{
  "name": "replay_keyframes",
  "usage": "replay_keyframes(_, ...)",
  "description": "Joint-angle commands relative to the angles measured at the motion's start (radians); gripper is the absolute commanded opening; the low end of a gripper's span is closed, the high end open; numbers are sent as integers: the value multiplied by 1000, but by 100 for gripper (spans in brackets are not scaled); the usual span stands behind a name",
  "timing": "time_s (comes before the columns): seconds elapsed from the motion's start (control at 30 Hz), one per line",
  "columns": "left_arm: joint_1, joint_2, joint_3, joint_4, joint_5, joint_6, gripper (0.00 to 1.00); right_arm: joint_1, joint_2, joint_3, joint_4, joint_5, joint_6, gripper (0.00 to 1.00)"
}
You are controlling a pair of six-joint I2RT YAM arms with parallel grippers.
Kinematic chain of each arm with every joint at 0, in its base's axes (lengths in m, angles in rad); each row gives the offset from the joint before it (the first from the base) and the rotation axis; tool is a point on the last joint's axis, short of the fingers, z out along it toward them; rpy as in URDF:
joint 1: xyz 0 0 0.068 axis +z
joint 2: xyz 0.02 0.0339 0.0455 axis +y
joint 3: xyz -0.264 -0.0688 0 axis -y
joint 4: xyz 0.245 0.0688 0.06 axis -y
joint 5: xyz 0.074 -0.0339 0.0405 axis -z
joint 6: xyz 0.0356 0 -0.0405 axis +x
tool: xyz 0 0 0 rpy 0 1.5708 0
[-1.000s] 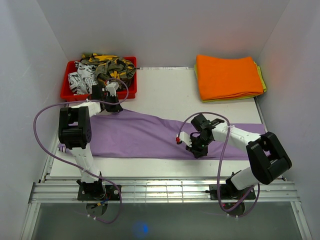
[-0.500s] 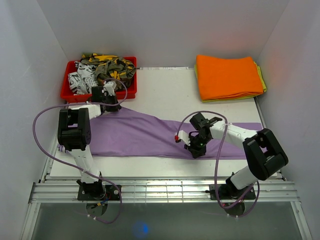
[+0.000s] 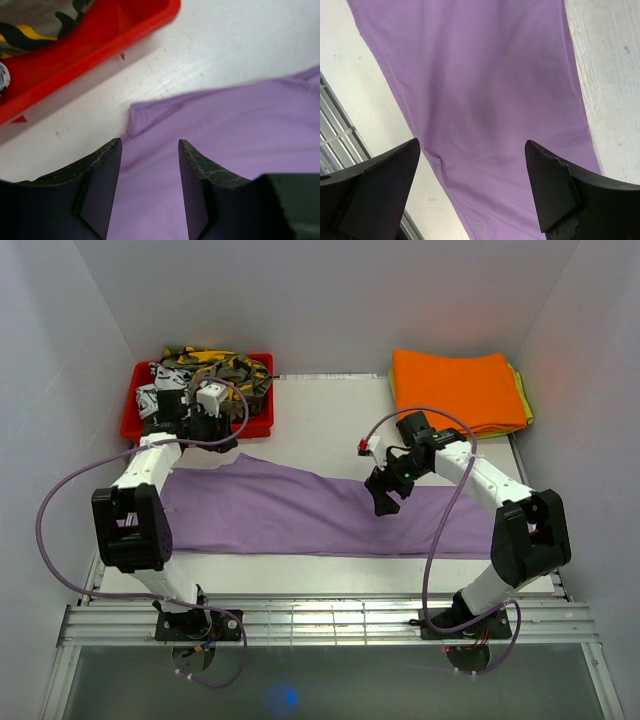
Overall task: Fold and stack the trousers
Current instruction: Fold the trousers
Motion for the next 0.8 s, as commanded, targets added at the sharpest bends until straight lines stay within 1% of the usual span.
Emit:
replay_keyframes(0.0,15,-83,-12,-287,27,160,60,-33,12,18,-28,-36,48,90)
replay_keyframes(0.1,33,-75,-58,-405,-5,205,60,-56,51,-23,-2,-5,39,84)
replay_keyframes(0.23,84,-51,-138,-511,-66,265,57,-125,105,-107,61,82,23,82)
replay_keyframes(0.3,104,-57,-182,-514,-132,280,57,-156,127,-127,71,145,20,82)
replay_keyframes(0.33,124,-55,-222,-513,-196,292,57,-189,148,-138,74,162,19,82)
replay_keyframes(0.37,136,-54,-241,-505,-227,303,57,-208,160,-156,77,176,20,82)
replay_keyframes(0.4,148,-52,-255,-473,-258,305,57,-240,170,-166,84,203,22,82)
replay_keyframes(0.43,168,-45,-270,-458,-317,306,57,-249,185,-170,92,217,19,82)
replay_keyframes(0.47,178,-19,-268,-432,-339,303,57,-259,191,-170,106,237,17,82)
replay_keyframes(0.57,211,23,-229,-407,-397,289,57,-272,203,-134,105,230,31,84)
replay_keyframes(0.6,215,38,-216,-401,-410,285,57,-272,202,-89,94,201,31,85)
replay_keyframes(0.67,225,60,-181,-388,-419,277,57,-276,182,-37,63,164,39,87)
replay_keyframes(0.7,233,66,-167,-388,-416,262,57,-286,159,12,34,147,43,88)
replay_keyframes(0.77,236,87,-143,-393,-410,239,57,-315,131,50,2,124,57,88)
